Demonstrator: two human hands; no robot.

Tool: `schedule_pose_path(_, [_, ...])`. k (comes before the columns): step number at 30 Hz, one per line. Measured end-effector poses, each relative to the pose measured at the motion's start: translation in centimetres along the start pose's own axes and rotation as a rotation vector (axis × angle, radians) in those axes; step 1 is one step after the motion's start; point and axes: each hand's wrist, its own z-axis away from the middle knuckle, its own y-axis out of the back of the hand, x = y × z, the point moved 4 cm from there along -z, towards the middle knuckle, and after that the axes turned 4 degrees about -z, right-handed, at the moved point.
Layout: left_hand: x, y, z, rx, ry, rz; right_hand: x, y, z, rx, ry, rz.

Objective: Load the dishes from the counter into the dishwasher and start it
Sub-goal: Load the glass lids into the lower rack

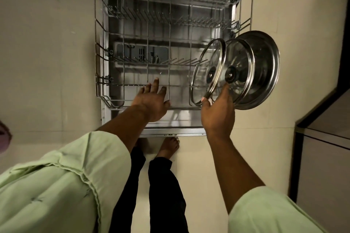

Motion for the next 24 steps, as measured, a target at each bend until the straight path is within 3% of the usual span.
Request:
schedule_pose_path(3, [-0.4, 0.1, 1.3, 0.034, 0.001, 0.000, -1.0, -0.6, 1.8, 0.010, 0.086, 0.087])
schedule_pose_path(6, [-0.7, 0.7, 3.2, 0.083, 0.015, 0.007, -2.4, -1.0, 3.1, -0.096, 0.162, 0.163])
schedule_pose_path(14, [-2.7, 4.6, 9.2, 0.244, 0.068, 0.055, -7.0, 0.6, 5.6, -0.185, 0.279, 0.184])
schedule_pose_path(24, [-3.2, 14.3, 24.4, 0.425, 0.253, 0.109, -15.5, 10.9, 11.6, -0.217, 0.466, 0.219])
